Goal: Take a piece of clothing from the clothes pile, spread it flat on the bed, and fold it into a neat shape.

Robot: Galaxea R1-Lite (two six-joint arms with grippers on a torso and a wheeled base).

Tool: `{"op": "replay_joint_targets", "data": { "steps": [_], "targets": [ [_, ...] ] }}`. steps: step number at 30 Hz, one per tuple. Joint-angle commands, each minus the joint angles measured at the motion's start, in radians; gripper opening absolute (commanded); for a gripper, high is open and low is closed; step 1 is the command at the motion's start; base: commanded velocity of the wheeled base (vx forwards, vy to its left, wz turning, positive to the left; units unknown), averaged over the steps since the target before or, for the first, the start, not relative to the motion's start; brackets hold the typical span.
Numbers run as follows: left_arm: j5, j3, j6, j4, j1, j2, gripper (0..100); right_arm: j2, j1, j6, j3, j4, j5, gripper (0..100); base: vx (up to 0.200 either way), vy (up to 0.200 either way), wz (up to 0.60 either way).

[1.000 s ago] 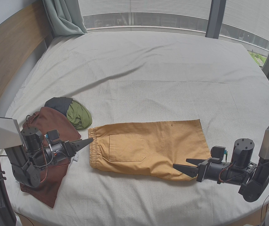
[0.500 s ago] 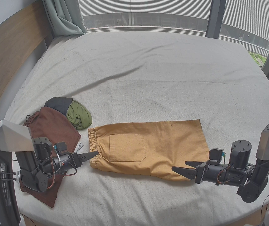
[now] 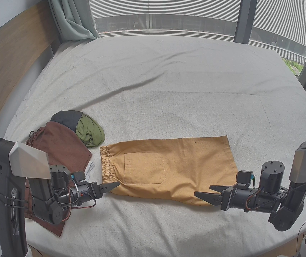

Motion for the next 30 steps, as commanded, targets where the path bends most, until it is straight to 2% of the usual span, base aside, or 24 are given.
{"op": "replay_joint_targets", "data": {
  "steps": [1, 12, 20, 30],
  "targets": [
    [0.032, -0.002, -0.048, 0.001, -0.035, 0.022, 100, 0.008, 0.002, 0.0, 0.002, 0.0, 0.0, 100, 0.0, 0.0, 0.0],
    [0.037, -0.023, -0.176, 0.001, -0.052, 0.005, 100, 0.023, 0.004, -0.001, 0.002, 0.0, 0.0, 100, 0.0, 0.0, 0.0],
    [0.039, -0.058, -0.355, 0.001, -0.051, -0.072, 100, 0.028, 0.004, -0.003, 0.002, 0.0, 0.0, 100, 0.0, 0.0, 0.0],
    [0.063, -0.086, -0.371, 0.001, -0.052, -0.064, 100, 0.03, 0.005, -0.003, 0.003, 0.0, 0.0, 100, 0.0, 0.0, 0.0]
  ]
}}
